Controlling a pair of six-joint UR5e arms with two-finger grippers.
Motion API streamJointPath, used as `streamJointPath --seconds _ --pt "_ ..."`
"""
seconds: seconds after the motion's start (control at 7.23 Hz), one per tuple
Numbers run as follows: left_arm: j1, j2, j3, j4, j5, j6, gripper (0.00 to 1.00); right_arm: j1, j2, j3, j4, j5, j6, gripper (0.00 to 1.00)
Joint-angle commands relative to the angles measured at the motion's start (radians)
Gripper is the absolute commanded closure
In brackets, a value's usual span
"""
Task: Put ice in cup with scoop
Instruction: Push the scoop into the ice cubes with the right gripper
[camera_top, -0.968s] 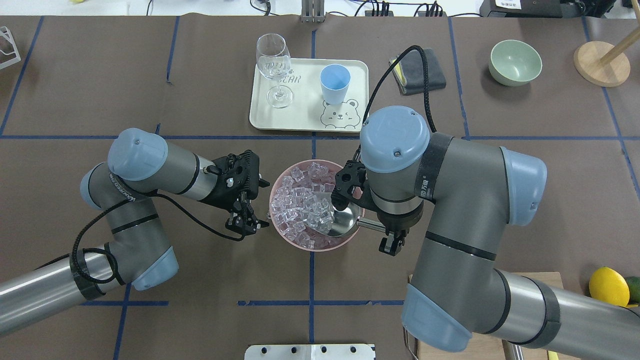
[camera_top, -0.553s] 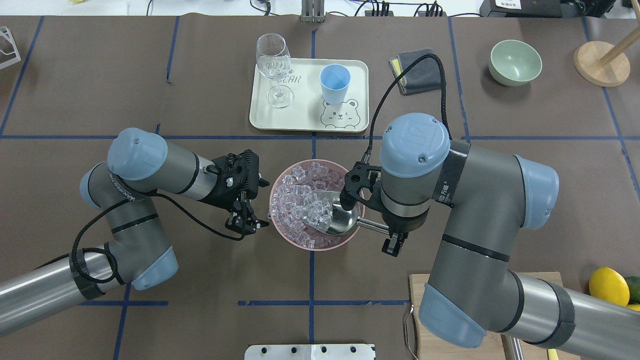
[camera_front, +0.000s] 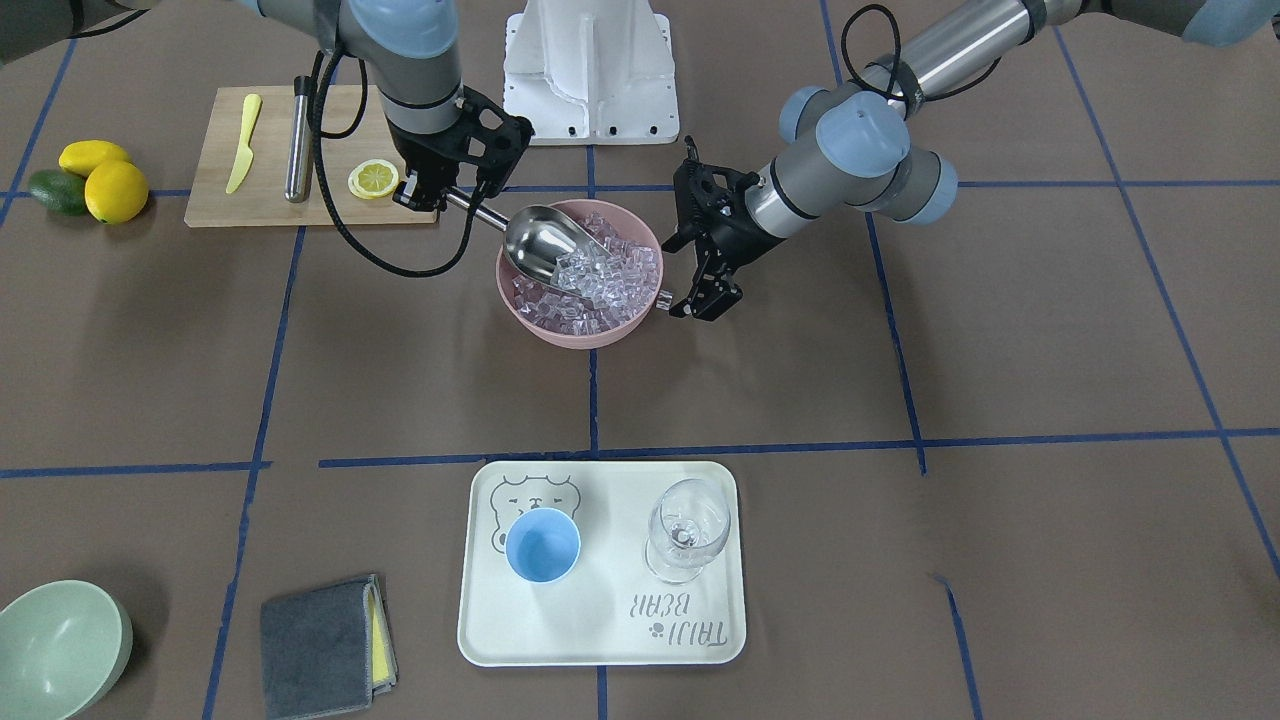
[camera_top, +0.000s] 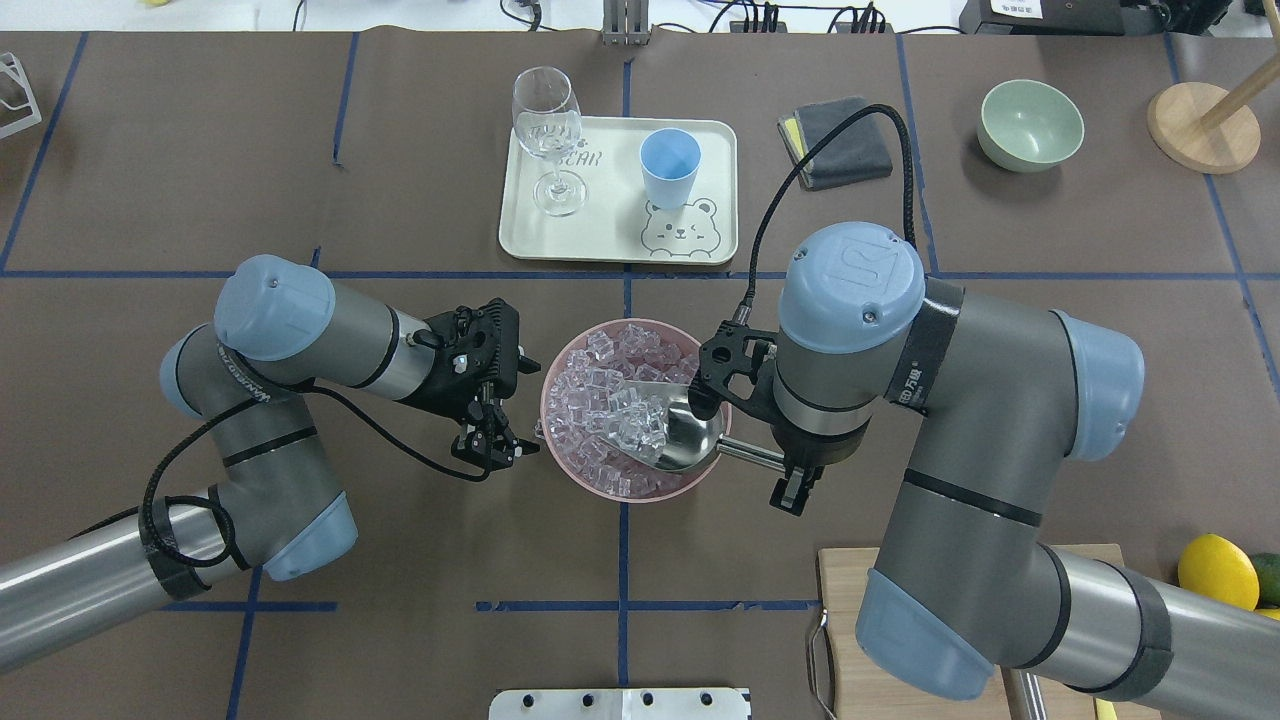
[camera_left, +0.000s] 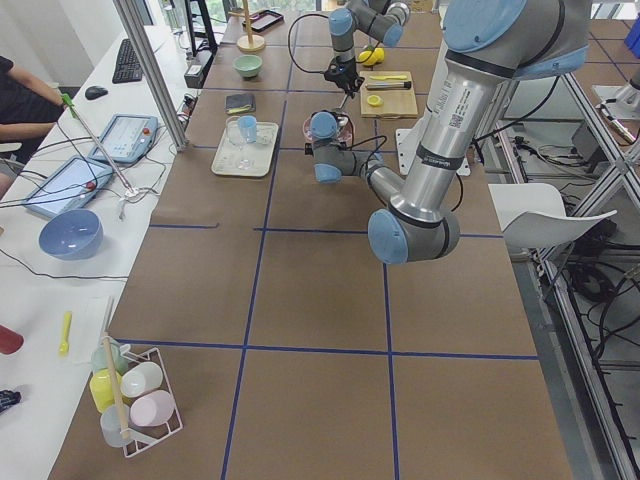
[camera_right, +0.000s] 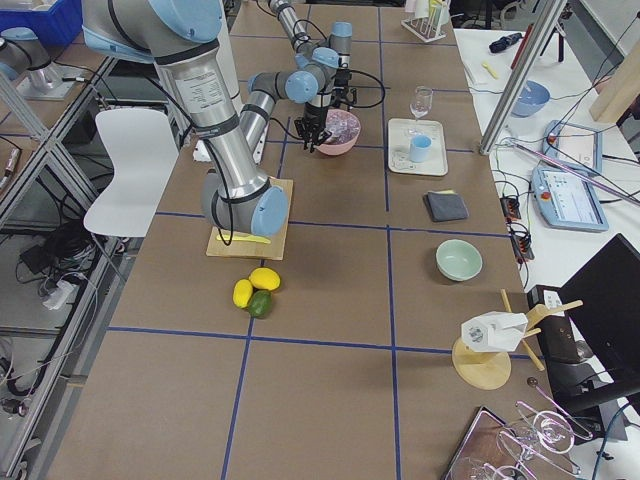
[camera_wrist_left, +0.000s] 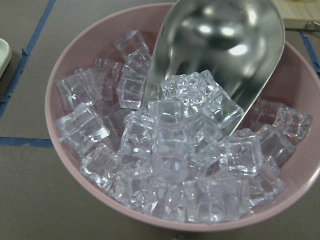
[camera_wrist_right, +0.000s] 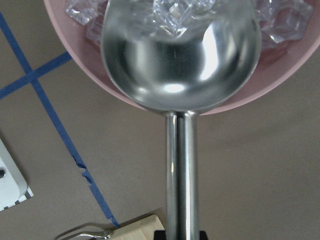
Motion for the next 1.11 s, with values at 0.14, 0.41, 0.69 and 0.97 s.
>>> streamJointPath --seconds 0.14,0.41,0.69,0.97 --pt "0.0 0.0 -0.002 0.0 -0.001 -0.002 0.0 0.001 -0.045 0.009 0.124 0.005 0.072 1.0" --pt "0.0 0.0 -0.002 0.0 -0.001 0.0 0.0 0.002 -0.083 0.033 0.212 0.033 0.091 1.0" --pt "0.0 0.0 -0.008 0.002 -0.001 -0.002 0.0 0.008 -0.094 0.07 0.212 0.038 0.112 1.0" --pt "0.0 0.0 -0.016 0.002 -0.001 -0.002 0.0 0.007 -0.122 0.093 0.214 0.035 0.144 1.0"
